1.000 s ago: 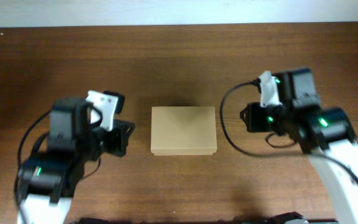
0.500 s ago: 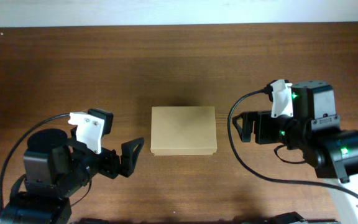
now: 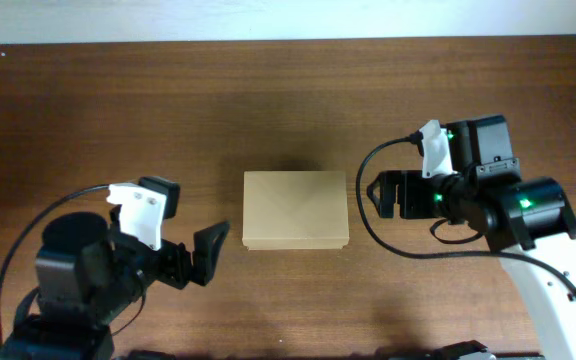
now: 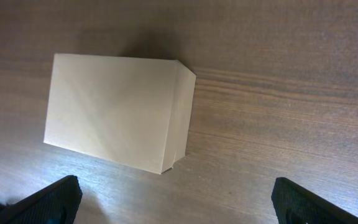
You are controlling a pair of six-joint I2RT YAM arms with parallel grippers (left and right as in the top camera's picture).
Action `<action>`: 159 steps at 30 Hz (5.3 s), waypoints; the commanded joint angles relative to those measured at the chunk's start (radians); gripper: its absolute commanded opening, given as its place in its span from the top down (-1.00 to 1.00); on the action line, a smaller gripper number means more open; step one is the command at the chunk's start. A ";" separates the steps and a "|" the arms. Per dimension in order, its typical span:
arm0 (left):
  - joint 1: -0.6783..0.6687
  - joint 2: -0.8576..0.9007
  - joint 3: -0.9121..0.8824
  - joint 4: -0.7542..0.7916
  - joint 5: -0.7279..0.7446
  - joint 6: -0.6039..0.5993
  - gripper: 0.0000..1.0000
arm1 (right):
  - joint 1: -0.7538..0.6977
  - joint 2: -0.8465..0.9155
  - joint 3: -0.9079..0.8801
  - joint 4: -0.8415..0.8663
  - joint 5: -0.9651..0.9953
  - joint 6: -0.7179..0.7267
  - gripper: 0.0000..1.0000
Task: Pack container
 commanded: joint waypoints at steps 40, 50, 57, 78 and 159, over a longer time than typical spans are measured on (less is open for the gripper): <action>0.064 -0.587 -0.400 -0.193 -0.085 0.231 -0.99 | -0.002 0.070 0.013 -0.161 0.135 0.005 -0.99; 0.091 -0.633 -0.464 -0.169 -0.085 0.231 -0.99 | -0.001 0.070 0.013 -0.237 0.131 0.005 -0.98; 0.091 -0.630 -0.467 -0.167 -0.085 0.231 -0.99 | -0.001 0.070 0.013 -0.269 0.131 0.005 -0.98; 0.091 -0.630 -0.467 -0.168 -0.399 0.231 -0.99 | -0.001 0.070 0.013 -0.269 0.131 0.005 -0.98; 0.040 -0.714 -0.797 -0.078 -0.400 0.231 -0.99 | 0.000 0.048 0.013 -0.269 0.146 0.002 -0.98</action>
